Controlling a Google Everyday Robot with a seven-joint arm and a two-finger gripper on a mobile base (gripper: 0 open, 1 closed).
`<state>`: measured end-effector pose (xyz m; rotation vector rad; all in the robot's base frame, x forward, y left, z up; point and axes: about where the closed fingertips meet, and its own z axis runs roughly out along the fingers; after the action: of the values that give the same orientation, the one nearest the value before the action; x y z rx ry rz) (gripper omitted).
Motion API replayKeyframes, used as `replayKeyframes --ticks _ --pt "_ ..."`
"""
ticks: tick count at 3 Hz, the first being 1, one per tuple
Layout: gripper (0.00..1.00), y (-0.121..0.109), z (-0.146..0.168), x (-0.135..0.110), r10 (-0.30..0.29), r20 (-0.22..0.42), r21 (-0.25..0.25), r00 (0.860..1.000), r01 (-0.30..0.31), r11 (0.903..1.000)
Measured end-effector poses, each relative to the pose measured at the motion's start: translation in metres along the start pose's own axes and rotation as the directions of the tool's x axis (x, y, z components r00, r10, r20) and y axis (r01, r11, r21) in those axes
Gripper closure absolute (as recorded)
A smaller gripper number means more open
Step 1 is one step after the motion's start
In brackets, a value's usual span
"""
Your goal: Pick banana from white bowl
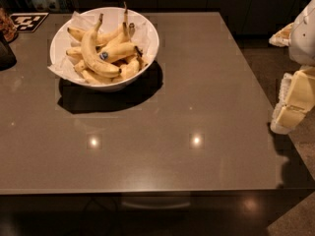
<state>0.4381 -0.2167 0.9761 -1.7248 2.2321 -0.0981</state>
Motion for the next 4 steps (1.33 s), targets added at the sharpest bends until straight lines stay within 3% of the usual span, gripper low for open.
replayKeyframes --ticks 1,3,4 --pt "0.00 0.000 -0.002 -0.001 0.004 -0.001 0.016 1.000 -0.004 0.9999" --pt "0.00 0.005 -0.016 -0.033 0.058 -0.108 0.096 0.992 -0.048 0.9942" --pt "0.00 0.012 -0.018 -0.057 -0.006 -0.109 0.072 0.994 0.014 0.9973"
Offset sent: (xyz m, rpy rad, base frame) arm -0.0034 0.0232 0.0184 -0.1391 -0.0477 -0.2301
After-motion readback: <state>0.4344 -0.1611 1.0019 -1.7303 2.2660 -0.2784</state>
